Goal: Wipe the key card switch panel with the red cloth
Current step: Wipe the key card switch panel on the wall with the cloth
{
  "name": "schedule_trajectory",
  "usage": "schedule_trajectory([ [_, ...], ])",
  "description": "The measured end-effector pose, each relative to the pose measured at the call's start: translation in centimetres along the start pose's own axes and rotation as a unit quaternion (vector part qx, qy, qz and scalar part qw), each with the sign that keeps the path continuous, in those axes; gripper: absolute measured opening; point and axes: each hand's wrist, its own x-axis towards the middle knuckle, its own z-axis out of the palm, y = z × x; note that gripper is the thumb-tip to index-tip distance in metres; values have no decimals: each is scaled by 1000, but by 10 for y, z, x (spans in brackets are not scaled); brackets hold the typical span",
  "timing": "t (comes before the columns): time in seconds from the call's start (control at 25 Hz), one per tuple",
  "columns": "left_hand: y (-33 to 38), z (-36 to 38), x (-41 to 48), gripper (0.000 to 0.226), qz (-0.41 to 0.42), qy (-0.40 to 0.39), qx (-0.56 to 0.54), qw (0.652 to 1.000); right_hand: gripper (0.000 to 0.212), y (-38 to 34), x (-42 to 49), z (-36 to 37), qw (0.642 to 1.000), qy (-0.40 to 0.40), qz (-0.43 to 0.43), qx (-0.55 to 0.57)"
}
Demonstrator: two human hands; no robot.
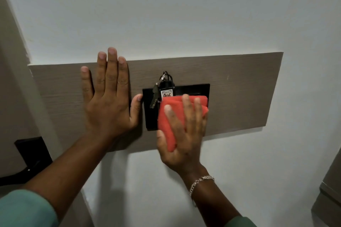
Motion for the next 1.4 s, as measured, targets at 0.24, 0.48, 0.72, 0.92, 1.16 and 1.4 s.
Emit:
schedule_trajectory([
  [0.24,-1,-1,0,78,8,-8,1,1000,60,0,6,9,996,-21,-79,-35],
  [0.48,0,-4,0,80,5,-32,4,999,62,42,27,-23,992,-76,-99,0],
  [0.72,6,-34,4,86,-44,-113,-106,987,60,-4,27,-31,979,-33,179,89],
  [0.92,83,-88,-52,48,-270,-20,-412,870,61,-2,27,-54,968,-103,185,133],
  [1.16,160,-98,-66,13,-567,-224,-636,474,70,40,-28,-101,931,-311,78,172],
  [1.4,278,-68,-89,13,-594,-337,-641,350,90,130,-69,-200,722,-318,514,336],
])
